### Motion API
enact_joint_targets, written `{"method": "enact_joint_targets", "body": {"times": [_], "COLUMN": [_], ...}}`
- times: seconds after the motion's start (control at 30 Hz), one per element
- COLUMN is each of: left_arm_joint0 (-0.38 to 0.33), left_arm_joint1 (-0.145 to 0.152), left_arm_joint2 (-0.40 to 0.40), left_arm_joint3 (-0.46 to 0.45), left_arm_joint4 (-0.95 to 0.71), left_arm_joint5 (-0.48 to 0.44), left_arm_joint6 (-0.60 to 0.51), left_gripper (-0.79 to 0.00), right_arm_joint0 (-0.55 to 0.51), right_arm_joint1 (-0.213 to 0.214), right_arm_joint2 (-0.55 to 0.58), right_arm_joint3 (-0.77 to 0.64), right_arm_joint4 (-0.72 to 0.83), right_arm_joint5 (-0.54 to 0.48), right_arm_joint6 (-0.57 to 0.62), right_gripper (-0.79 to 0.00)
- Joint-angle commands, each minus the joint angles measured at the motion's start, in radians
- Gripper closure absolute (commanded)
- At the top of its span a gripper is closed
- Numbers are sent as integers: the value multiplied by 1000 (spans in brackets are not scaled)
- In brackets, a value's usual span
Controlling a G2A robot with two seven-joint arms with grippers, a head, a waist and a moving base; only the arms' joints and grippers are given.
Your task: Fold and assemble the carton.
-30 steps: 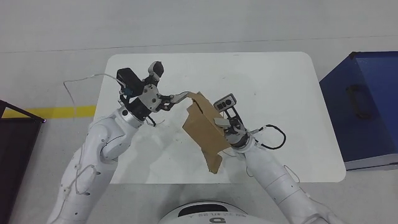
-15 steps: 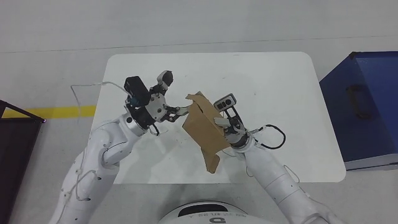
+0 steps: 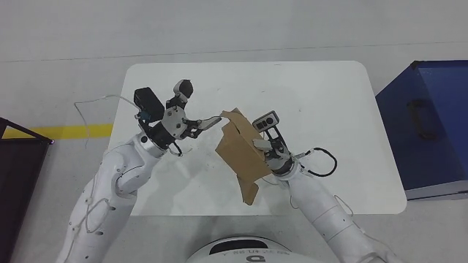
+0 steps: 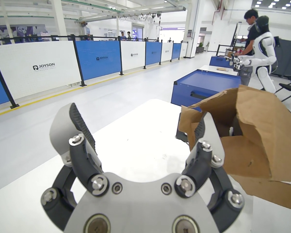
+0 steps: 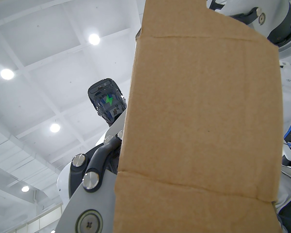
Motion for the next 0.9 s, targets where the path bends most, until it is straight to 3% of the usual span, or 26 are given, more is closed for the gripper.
{"method": "enact_joint_targets", "body": {"times": [0.0,0.2,0.33,0.57,0.77,0.87], "left_arm_joint0": [8,23,10,-35,-62,-67], "left_arm_joint1": [2,4,-1,-7,-13,-17], "left_arm_joint2": [-12,10,14,32,104,115], "left_arm_joint3": [0,-14,6,87,97,85], "left_arm_joint4": [5,55,52,79,122,61], "left_arm_joint5": [-4,-55,27,91,31,2], "left_arm_joint6": [-10,-25,-25,-67,-65,-18], "left_gripper": [-785,-785,-785,-785,-785,-785], "right_arm_joint0": [-1,2,-1,-8,-2,1], "right_arm_joint1": [0,0,2,7,3,1], "right_arm_joint2": [0,-3,3,13,0,-3], "right_arm_joint3": [0,0,-6,-17,-11,-6], "right_arm_joint4": [2,-2,-4,-11,-12,-12], "right_arm_joint5": [1,4,5,13,14,10], "right_arm_joint6": [0,0,0,0,0,0], "right_gripper": [0,0,0,0,0,0]}}
